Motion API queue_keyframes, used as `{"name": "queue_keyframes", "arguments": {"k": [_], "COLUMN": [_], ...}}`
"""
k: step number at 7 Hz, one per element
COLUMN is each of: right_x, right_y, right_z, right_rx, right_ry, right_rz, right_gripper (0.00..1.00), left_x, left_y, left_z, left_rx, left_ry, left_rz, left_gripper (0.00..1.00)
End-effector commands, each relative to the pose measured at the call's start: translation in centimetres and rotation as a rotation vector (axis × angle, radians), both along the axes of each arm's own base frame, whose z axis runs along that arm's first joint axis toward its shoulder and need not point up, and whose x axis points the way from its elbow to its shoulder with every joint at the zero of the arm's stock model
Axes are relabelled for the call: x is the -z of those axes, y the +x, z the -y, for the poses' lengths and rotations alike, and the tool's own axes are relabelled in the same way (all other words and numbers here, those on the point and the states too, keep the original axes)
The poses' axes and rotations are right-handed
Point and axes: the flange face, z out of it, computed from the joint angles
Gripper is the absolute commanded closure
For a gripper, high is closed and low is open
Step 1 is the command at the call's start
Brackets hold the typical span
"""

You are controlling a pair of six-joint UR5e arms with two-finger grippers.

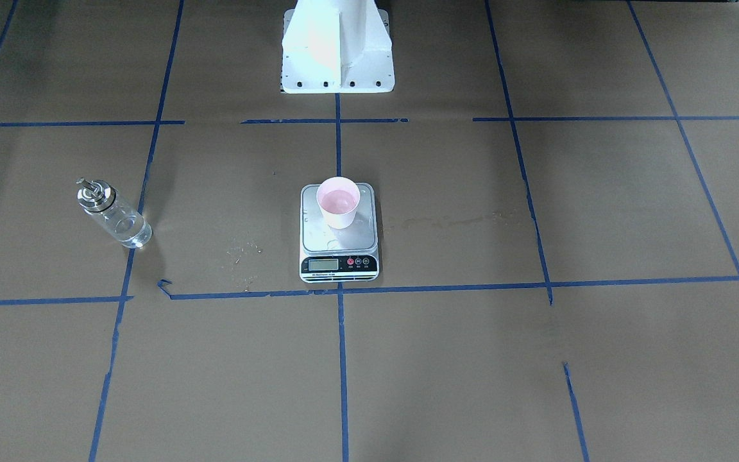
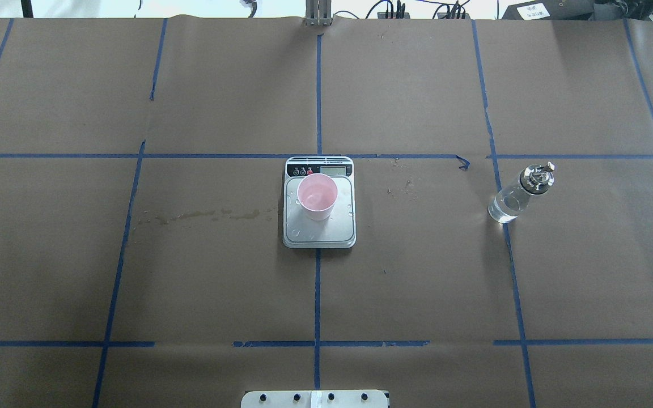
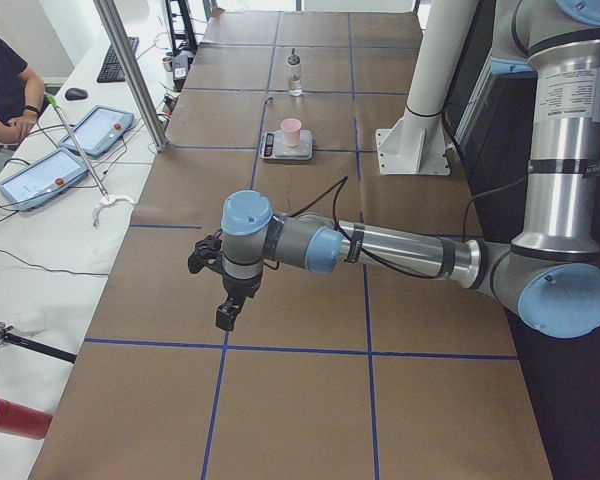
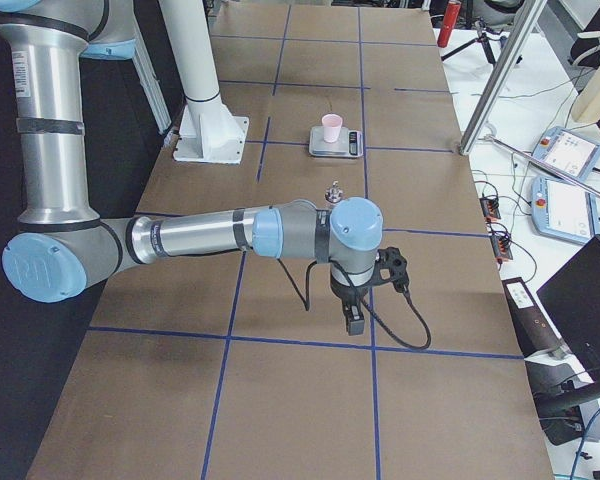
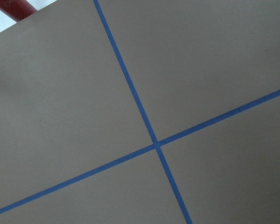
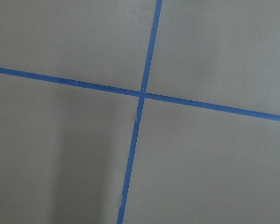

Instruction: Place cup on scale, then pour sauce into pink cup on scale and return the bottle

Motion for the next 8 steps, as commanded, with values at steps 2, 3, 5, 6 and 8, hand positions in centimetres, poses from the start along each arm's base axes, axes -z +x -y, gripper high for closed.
{"name": "queue_keyframes", "arguments": {"k": [2, 3, 5, 6, 8], "right_x": [-2.8, -2.4, -1.8, -1.6, -1.0], "right_y": [-0.1, 0.0, 0.0, -0.3, -1.8], "right_z": [-0.8, -0.4, 0.0, 0.2, 1.1], "right_rx": [-0.006, -0.031, -0.060, -0.074, -0.049], "right_ry": [-0.060, -0.073, -0.089, -0.104, -0.099], "right_rz": [0.000, 0.002, 0.006, 0.006, 0.004], "right_gripper": [0.00, 0.00, 0.00, 0.00, 0.00], "left_x": [-3.9, -6.4, -8.1, -7.6, -7.2], "left_y": [-1.3, -1.4, -1.0, -1.0, -1.0], "left_z": [-1.5, -3.3, -3.7, -3.3, -3.0], "left_rx": [0.025, 0.023, -0.026, -0.024, -0.021], "left_ry": [-0.108, -0.132, -0.130, -0.125, -0.121], "left_rz": [0.002, 0.000, -0.035, -0.037, -0.037], "left_gripper": [0.00, 0.00, 0.00, 0.00, 0.00]}}
